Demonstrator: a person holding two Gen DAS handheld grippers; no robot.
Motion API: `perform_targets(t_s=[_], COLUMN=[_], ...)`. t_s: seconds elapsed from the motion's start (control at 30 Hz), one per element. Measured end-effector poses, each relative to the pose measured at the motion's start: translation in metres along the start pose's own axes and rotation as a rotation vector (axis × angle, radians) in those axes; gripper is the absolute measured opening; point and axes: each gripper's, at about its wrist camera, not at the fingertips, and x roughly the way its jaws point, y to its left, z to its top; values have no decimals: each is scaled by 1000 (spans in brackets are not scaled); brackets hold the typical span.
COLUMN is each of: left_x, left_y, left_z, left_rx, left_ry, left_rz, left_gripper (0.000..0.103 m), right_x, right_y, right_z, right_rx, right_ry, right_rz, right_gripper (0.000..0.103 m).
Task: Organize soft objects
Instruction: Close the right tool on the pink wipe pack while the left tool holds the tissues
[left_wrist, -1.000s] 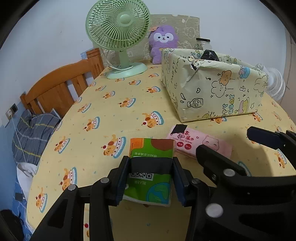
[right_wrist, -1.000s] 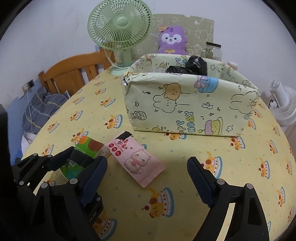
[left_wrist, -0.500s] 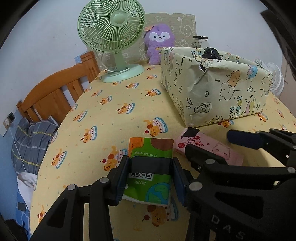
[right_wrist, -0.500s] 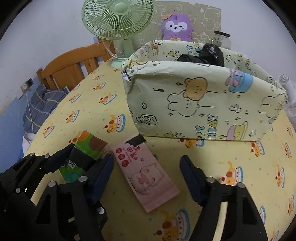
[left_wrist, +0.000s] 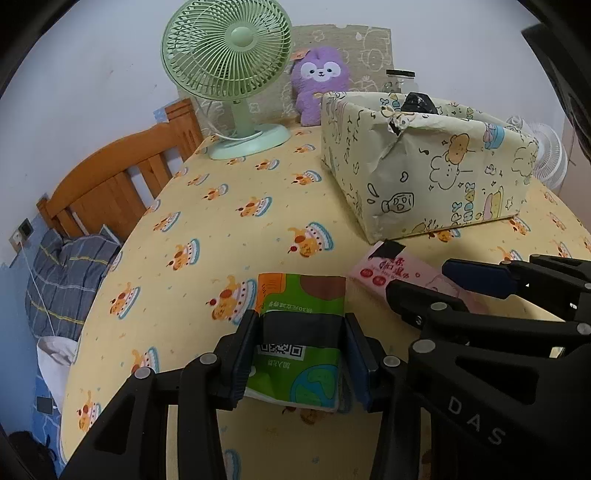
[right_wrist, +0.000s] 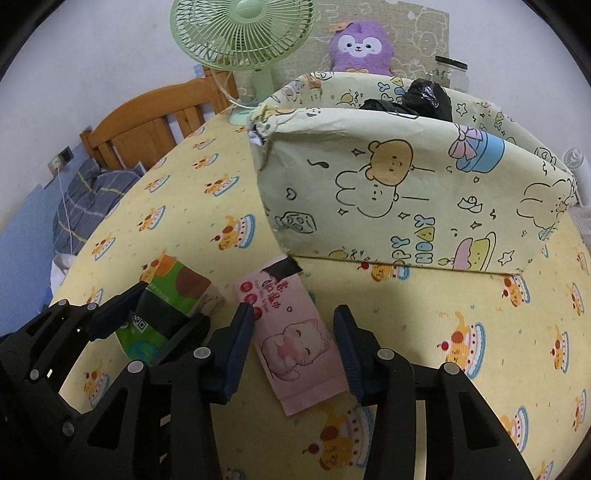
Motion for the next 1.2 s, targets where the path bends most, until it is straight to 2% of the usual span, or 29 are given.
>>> perform_targets(t_s=[0.27,0.4,0.47,0.53,0.6,0.7,1.2], left_x=[-1,1,2,3,4,4,-11], left_y=[1,5,7,7,6,4,-25], left_z=[-3,-2,-1,0,1,1,0], left_rx=[7,-15,-27,-30,-33,-37,-22], left_ry=[4,13,16,16,17,17,5], left_rz=[-3,-25,-36,-39,-44,-55,-140], left_gripper=[46,48,49,49,49,49,45], right_x=[4,10,13,13,13,11,-18], right_y=[5,12,15,15,14,13,-13], right_z=[1,7,9,10,10,8,-9], right_rx=[-8,-36,-45,-46,-44,-23,39], right_ry=[23,34,41,43,43,33,-7], right_rz=[1,-17,-27,-32,-33,-31,-72], right_gripper=[50,56,56,55,46,42,40])
